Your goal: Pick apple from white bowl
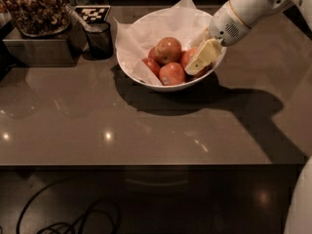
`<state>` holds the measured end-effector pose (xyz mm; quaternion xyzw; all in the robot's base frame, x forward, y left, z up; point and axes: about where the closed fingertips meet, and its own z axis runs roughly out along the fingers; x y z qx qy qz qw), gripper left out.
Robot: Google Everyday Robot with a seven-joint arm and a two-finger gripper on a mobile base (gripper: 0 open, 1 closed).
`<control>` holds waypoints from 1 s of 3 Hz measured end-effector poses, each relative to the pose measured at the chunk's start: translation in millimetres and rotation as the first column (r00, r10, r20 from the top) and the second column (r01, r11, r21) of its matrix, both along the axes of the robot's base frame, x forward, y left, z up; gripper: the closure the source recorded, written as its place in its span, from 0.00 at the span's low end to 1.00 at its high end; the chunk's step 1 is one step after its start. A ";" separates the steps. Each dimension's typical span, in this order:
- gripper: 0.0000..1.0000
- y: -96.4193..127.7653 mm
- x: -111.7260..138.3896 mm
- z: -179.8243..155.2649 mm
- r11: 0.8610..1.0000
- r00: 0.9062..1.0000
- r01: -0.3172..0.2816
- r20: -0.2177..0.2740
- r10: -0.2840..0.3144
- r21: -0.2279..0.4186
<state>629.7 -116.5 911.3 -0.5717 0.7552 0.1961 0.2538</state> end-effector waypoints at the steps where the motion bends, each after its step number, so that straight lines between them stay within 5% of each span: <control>1: 0.42 -1.2 0.3 -4.7 1.000 1.000 0.001 -0.013 -0.001 -0.001; 3: 0.85 -1.2 1.6 -10.1 1.000 1.000 -0.011 -0.028 0.011 0.005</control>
Offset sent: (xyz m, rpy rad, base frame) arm -0.0008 -0.0092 -0.0101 -0.0079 0.0385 -0.0008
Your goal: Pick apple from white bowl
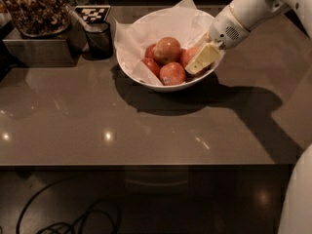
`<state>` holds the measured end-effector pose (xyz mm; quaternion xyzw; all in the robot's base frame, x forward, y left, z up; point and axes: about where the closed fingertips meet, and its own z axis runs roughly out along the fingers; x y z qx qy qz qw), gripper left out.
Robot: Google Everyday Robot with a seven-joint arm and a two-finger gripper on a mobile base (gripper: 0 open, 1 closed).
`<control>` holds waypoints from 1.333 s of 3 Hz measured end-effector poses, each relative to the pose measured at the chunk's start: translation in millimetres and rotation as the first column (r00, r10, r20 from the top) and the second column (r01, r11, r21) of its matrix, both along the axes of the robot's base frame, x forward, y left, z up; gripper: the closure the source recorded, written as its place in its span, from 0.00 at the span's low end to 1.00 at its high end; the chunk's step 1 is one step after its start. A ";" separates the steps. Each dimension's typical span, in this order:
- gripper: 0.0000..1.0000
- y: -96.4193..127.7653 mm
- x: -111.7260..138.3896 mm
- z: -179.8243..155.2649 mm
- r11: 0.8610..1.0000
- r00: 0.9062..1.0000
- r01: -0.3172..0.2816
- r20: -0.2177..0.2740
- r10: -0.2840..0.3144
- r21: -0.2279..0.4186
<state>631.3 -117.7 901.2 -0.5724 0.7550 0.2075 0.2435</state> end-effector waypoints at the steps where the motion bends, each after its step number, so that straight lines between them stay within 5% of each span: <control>1: 1.00 2.0 -2.0 3.6 1.000 1.000 -0.016 0.000 0.016 0.024; 2: 1.00 12.1 -10.6 33.9 0.992 0.997 -0.066 0.048 0.061 0.110; 4: 1.00 28.7 -27.3 100.4 0.960 0.977 -0.178 0.156 0.146 0.218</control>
Offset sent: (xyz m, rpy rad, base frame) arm -0.0277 0.0192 0.0788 0.2289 -0.0950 0.1267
